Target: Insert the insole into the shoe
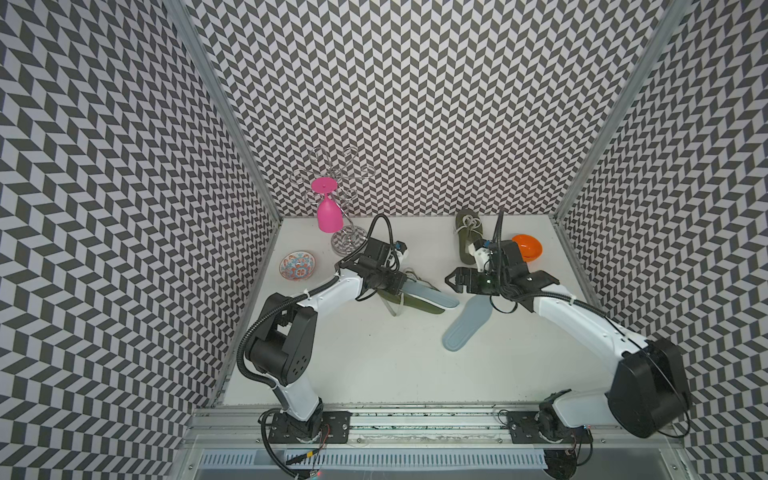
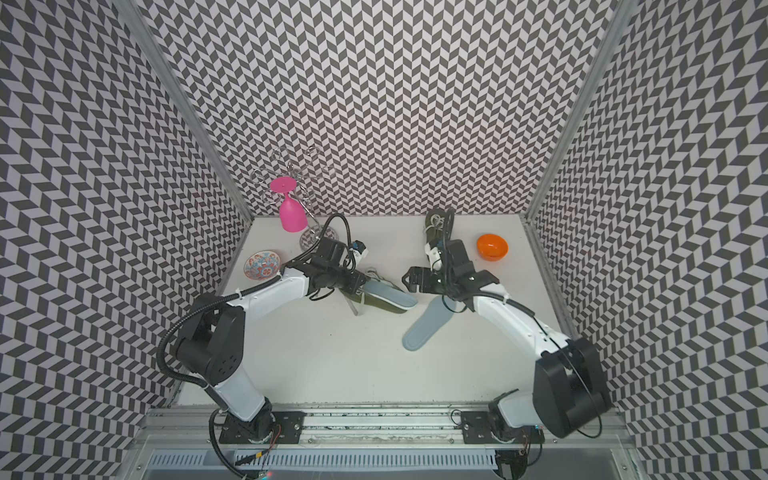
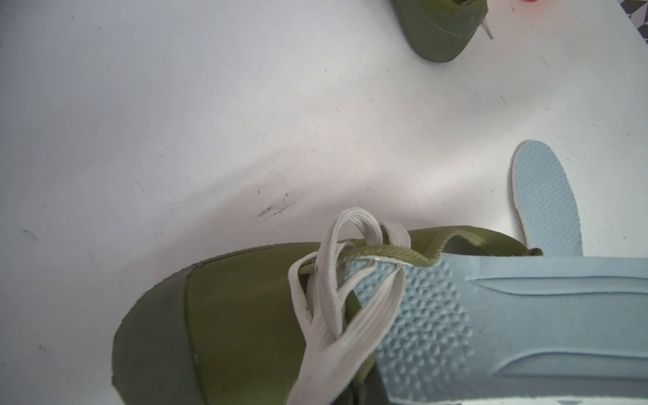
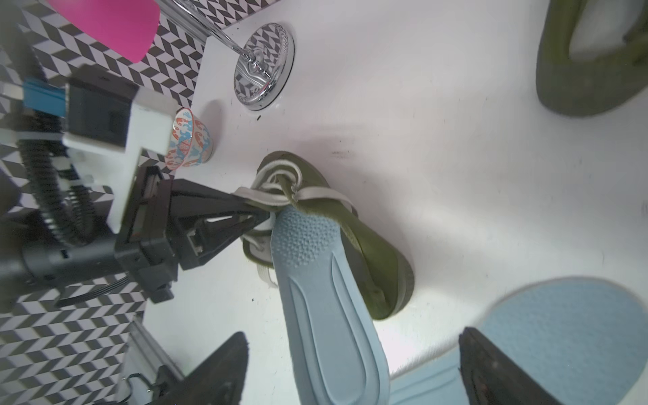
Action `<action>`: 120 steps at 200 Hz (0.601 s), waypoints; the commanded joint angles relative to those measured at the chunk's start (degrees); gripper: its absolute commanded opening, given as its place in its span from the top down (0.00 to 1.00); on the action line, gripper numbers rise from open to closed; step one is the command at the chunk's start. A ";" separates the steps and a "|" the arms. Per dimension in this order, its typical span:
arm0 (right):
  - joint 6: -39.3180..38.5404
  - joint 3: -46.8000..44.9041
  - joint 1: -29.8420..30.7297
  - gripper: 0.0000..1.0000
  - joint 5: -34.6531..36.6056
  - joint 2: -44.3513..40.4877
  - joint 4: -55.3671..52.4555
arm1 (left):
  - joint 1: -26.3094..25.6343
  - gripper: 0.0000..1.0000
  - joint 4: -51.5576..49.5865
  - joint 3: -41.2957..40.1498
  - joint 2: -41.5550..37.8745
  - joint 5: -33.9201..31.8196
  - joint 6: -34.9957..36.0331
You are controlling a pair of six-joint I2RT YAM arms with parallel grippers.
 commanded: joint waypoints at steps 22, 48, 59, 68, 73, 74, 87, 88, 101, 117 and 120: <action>15.24 -10.37 -1.51 0.18 -9.16 -4.86 7.55 | -0.39 1.00 2.43 1.91 -0.62 -1.85 -1.77; 22.49 -14.40 -1.53 0.18 -9.92 -7.69 14.30 | -1.05 1.00 2.45 2.13 -0.41 -2.65 -1.78; 24.48 -15.36 -1.47 0.19 -10.77 -7.40 16.79 | -1.27 1.00 2.64 2.12 -0.40 -2.63 -1.77; 25.65 -15.78 -1.26 0.19 -11.88 -6.45 18.52 | -1.36 1.00 2.66 2.29 -0.28 -2.71 -1.77; 26.26 -15.99 -1.09 0.20 -12.45 -5.90 19.33 | -1.49 1.00 2.61 2.33 -0.26 -2.70 -1.77; 26.46 -16.02 -1.06 0.20 -12.54 -5.79 19.47 | -1.51 1.00 2.63 2.36 -0.29 -2.75 -1.77; 28.91 -16.85 -0.39 0.21 -12.83 -5.29 22.44 | -1.74 1.00 2.65 2.43 -0.25 -2.98 -1.81; 29.10 -16.84 -0.36 0.21 -12.86 -5.27 22.70 | -1.73 1.00 2.65 2.41 -0.24 -2.98 -1.79; 30.57 -16.89 0.48 0.23 -12.44 -4.53 23.99 | -1.72 1.00 2.65 2.40 -0.25 -3.16 -1.91; 31.22 -16.62 1.18 0.28 -12.44 -3.23 24.46 | -1.80 1.00 2.65 2.45 -0.41 -3.36 -2.11; 31.44 -16.67 1.29 0.29 -12.64 -3.04 24.76 | -1.80 1.00 2.70 2.46 -0.44 -3.44 -2.21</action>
